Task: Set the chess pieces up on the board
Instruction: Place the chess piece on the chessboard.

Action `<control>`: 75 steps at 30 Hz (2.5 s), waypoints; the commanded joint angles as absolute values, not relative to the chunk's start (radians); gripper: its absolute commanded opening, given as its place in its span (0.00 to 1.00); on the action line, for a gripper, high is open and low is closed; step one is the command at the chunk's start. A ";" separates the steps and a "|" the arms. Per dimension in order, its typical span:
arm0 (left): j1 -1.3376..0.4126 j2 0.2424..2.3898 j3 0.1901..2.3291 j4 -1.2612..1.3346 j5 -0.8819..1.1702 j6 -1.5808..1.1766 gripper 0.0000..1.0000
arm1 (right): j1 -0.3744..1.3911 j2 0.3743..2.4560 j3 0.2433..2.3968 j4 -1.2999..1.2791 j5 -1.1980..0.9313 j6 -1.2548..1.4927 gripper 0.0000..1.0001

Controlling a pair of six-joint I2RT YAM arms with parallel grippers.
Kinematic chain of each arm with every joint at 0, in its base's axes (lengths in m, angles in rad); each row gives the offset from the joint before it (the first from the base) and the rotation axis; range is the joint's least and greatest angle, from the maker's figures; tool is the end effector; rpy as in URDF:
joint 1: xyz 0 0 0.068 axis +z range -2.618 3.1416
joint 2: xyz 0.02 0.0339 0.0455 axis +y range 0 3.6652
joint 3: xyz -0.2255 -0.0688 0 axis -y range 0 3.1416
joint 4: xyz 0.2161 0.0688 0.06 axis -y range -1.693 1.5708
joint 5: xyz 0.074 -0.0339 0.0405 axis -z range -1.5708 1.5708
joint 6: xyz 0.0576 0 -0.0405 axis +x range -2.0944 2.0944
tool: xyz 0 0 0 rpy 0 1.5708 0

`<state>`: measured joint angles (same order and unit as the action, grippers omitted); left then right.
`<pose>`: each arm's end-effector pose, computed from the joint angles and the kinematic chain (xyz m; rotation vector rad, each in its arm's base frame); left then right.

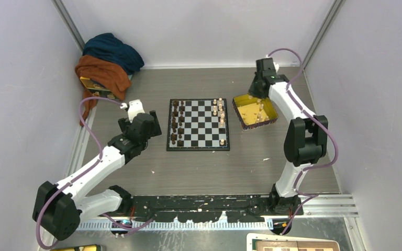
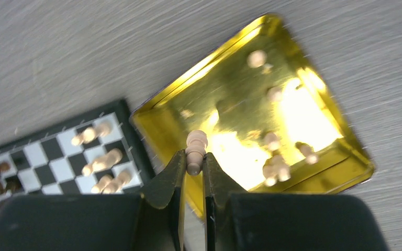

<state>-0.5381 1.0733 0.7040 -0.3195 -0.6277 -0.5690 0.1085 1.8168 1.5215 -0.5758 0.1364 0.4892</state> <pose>0.2137 -0.0882 0.2129 -0.3520 2.0822 0.0584 0.3821 0.0337 0.2265 0.5198 2.3774 0.1025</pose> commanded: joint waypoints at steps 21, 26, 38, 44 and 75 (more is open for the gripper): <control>-0.549 0.977 0.683 -0.343 -0.641 -0.595 1.00 | 0.584 1.571 1.274 -0.582 0.293 0.406 0.01; -0.551 0.984 0.685 -0.343 -0.640 -0.592 1.00 | 0.614 1.573 1.220 -0.542 0.287 0.421 0.01; -0.551 1.017 0.700 -0.341 -0.644 -0.578 1.00 | 0.623 1.669 1.226 -0.489 0.263 0.419 0.01; -0.551 1.028 0.699 -0.335 -0.651 -0.574 1.00 | 0.621 1.721 1.254 -0.488 0.262 0.416 0.01; -0.552 1.062 0.695 -0.319 -0.647 -0.581 1.00 | 0.574 1.776 1.286 -0.526 0.216 0.414 0.01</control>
